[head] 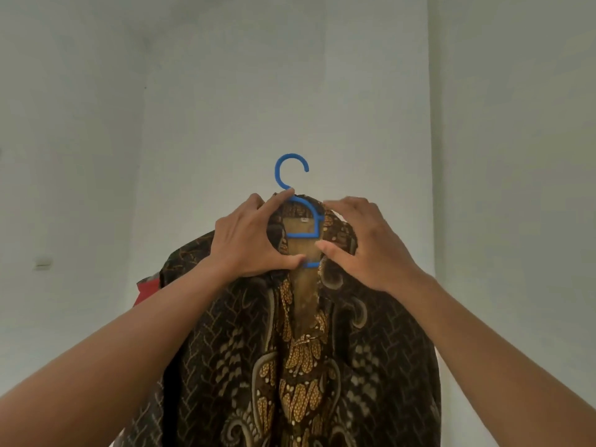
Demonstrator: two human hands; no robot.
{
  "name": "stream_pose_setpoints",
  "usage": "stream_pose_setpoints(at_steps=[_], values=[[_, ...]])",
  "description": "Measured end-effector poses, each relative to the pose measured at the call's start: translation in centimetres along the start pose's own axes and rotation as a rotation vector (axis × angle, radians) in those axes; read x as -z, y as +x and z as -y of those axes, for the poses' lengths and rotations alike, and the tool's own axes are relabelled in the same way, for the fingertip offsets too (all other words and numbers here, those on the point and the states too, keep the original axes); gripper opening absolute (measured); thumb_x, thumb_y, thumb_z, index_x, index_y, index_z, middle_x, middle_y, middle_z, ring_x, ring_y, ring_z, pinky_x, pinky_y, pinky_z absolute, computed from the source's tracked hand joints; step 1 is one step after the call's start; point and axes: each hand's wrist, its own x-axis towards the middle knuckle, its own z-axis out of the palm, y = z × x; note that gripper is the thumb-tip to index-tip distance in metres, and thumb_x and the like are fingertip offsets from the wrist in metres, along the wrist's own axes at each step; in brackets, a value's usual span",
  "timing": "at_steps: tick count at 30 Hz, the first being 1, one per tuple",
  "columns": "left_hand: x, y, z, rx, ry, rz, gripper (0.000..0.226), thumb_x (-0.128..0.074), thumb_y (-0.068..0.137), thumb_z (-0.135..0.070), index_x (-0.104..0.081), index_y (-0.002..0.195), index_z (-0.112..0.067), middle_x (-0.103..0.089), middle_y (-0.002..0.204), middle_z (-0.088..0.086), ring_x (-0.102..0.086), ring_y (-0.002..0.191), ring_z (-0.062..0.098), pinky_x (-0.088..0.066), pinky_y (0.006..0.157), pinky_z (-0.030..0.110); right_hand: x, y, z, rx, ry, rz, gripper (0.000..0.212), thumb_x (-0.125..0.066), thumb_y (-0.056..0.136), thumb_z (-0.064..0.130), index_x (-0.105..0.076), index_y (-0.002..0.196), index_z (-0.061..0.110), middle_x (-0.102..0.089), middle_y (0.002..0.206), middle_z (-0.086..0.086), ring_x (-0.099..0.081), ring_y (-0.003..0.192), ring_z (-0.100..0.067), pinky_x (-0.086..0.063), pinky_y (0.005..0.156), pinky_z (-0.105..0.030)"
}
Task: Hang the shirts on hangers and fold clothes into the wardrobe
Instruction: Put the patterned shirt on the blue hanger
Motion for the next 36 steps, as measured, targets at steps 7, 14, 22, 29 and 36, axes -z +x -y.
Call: stream_pose_setpoints(at_steps=[7,14,22,29,36], values=[[-0.6,0.4,-2.1,0.02,-0.051,-0.073,0.078,-0.039,0.075,-0.07,-0.032,0.149,-0.044,-0.048,0.096,-0.006,-0.051,0.077,0.013,-0.035,0.059,0.026,-1.5,2.1,0.6,0.017,-0.1,-0.057,0.059,-0.069,0.091,0.038,-0.046,0.144,0.023,-0.055,0.123,-0.002,-0.064,0.093,-0.018,-0.061,0.073,-0.036],[-1.7,-0.1,-2.7,0.057,-0.075,-0.087,0.062,-0.04,0.088,-0.051,-0.032,0.149,-0.043,-0.045,0.096,-0.007,-0.048,0.075,0.012,-0.036,0.058,0.026,-1.7,2.7,1.0,-0.035,-0.083,-0.103,0.034,-0.068,0.093,0.028,-0.065,0.124,0.015,-0.058,0.109,-0.004,-0.065,0.082,-0.021,-0.06,0.069,-0.038],[-1.5,0.1,-3.3,0.067,0.018,-0.138,0.033,-0.045,0.101,-0.034,-0.067,0.122,-0.022,-0.067,0.103,0.0,-0.057,0.089,0.023,-0.043,0.07,0.036,-1.1,2.8,0.5,-0.245,-0.141,-0.148,0.017,-0.071,0.092,0.023,-0.066,0.097,0.008,-0.049,0.118,-0.001,-0.059,0.08,-0.017,-0.057,0.066,-0.034],[-1.1,-0.4,-4.2,-0.074,0.215,-0.21,0.024,-0.06,0.089,-0.026,-0.073,0.108,-0.021,-0.07,0.087,-0.002,-0.057,0.09,0.026,-0.041,0.08,0.044,-1.4,2.2,0.5,-0.346,-0.133,-0.058,0.019,-0.061,0.098,0.026,-0.059,0.107,0.01,-0.048,0.116,-0.003,-0.061,0.075,-0.019,-0.057,0.069,-0.037],[-0.8,-1.4,-4.6,-0.153,-0.346,-0.092,0.058,-0.054,0.089,-0.051,-0.054,0.139,-0.022,-0.069,0.101,-0.007,-0.061,0.09,0.013,-0.047,0.082,0.031,-0.8,2.2,0.1,-0.34,-0.192,-0.039,0.02,-0.058,0.099,0.029,-0.058,0.11,0.013,-0.053,0.111,-0.003,-0.062,0.079,-0.023,-0.057,0.072,-0.043]])
